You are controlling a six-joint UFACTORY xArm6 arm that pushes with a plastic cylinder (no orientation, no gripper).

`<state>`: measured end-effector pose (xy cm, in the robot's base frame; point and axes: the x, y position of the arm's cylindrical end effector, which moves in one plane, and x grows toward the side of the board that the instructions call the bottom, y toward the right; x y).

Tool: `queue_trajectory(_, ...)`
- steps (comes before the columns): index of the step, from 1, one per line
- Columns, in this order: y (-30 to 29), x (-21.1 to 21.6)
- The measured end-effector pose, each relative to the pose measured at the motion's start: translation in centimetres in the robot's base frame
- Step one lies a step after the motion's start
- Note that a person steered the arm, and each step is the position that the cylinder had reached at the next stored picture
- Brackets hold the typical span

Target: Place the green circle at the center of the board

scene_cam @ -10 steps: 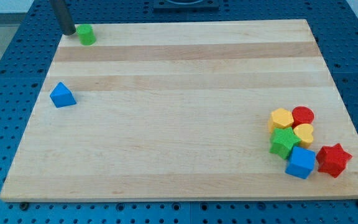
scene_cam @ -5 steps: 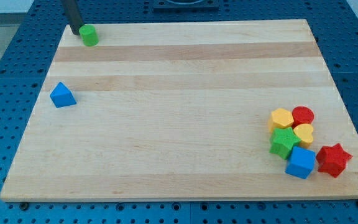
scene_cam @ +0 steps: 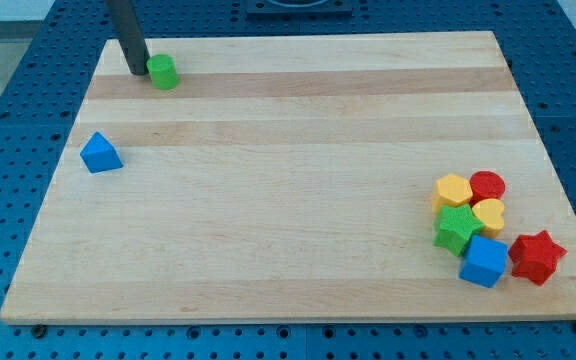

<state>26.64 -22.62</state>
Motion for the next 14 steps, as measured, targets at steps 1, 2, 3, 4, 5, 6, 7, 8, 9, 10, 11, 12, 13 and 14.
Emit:
queue_trajectory(1, 1.2, 1.1)
queue_trajectory(2, 2.5, 1.9)
queue_trajectory(3, 4.1, 2.8)
queue_trajectory(4, 5.4, 3.2)
queue_trajectory(5, 6.0, 3.2)
queue_trajectory(6, 6.2, 3.2)
queue_trajectory(7, 6.3, 3.2)
queue_trajectory(8, 6.8, 3.2)
queue_trajectory(9, 7.2, 3.2)
queue_trajectory(10, 8.0, 2.9)
queue_trajectory(11, 8.8, 2.3)
queue_trajectory(12, 9.4, 1.3)
queue_trajectory(13, 10.4, -0.1)
queue_trajectory(14, 11.3, -0.8)
